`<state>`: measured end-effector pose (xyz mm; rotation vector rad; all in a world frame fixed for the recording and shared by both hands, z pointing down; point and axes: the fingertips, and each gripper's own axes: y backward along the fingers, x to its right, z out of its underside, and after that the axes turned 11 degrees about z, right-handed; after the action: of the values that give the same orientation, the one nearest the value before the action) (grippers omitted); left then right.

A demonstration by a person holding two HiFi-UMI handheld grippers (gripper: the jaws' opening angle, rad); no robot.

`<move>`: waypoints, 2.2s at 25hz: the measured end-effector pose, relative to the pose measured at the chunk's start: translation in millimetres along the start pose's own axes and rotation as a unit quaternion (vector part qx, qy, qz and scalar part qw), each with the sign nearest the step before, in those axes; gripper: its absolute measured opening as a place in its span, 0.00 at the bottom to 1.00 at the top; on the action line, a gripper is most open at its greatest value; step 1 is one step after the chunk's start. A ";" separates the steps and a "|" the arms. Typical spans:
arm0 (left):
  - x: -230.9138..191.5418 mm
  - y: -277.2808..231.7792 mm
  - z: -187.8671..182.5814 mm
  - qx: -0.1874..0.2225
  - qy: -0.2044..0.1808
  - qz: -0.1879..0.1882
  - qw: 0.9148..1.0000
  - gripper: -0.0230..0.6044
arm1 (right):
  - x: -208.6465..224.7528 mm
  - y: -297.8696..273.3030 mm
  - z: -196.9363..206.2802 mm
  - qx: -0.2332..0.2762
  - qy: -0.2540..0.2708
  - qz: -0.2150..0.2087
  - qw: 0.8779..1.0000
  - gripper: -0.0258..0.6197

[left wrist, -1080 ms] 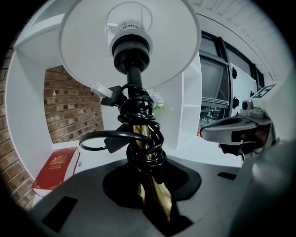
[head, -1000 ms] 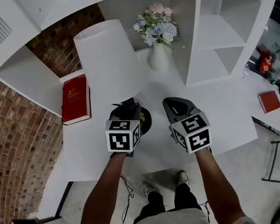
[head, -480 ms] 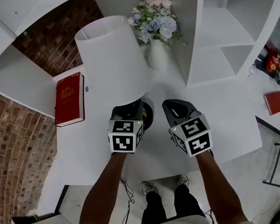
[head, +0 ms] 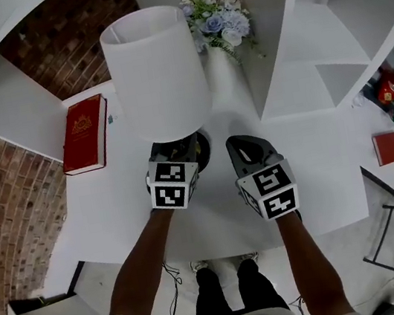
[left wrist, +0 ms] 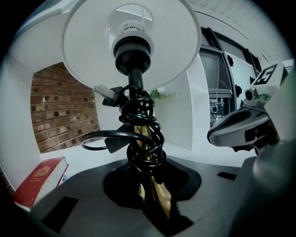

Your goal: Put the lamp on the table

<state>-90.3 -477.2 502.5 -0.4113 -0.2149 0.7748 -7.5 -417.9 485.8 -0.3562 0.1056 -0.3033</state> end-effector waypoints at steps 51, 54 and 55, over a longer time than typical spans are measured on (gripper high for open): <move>-18.0 -20.5 17.8 0.039 0.013 -0.030 0.999 0.19 | -2.2 5.8 30.8 -0.029 -0.039 -0.028 0.998 0.04; -18.9 -19.9 17.9 0.040 0.016 -0.029 0.999 0.19 | -1.8 6.2 26.8 -0.026 -0.059 -0.029 0.997 0.04; -18.7 -20.2 18.2 0.039 0.016 -0.028 0.999 0.20 | -1.7 6.3 25.7 -0.026 -0.062 -0.029 0.997 0.04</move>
<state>-96.7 -498.4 526.9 -0.3418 -0.1650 0.7188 -3.4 -403.3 507.7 -0.4289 -0.0185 -0.3362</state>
